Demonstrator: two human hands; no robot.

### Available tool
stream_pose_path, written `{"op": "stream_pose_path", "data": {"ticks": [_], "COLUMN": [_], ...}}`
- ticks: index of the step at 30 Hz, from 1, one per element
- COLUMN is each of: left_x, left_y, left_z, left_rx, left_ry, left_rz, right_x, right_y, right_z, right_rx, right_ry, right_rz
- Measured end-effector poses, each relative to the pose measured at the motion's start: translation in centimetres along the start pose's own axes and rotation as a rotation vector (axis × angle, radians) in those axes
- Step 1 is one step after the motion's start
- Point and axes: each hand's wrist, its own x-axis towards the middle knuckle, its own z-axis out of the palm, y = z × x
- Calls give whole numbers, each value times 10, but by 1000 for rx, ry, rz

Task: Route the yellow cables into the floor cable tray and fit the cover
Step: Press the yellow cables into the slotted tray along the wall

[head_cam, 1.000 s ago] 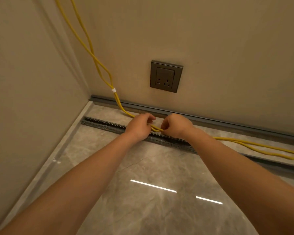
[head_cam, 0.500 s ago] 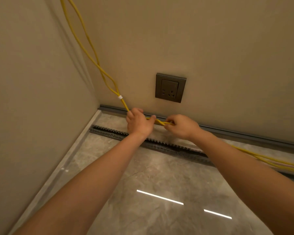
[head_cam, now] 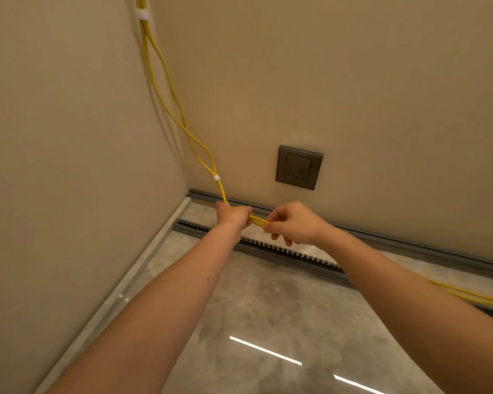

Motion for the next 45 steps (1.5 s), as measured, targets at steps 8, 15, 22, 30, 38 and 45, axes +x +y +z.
{"op": "stream_pose_path", "data": {"ticks": [8, 15, 22, 30, 38, 45], "left_x": [20, 50, 63, 64, 55, 39], "left_y": [4, 5, -6, -20, -28, -33], "left_z": [-45, -83, -96, -116, -127, -117], "left_rx": [-1, 323, 716, 867, 953, 978], "left_ry": [176, 149, 185, 295, 332, 351], "left_rz": [64, 150, 321, 492, 494, 469], "right_x": [21, 40, 59, 69, 69, 63], "right_y": [-30, -15, -20, -23, -19, -18], "right_z": [29, 53, 73, 92, 99, 85], "right_rx": [-110, -118, -186, -348, -400, -528], "right_ry": [0, 65, 79, 122, 121, 63], "right_rz": [-14, 47, 44, -3, 11, 40]}}
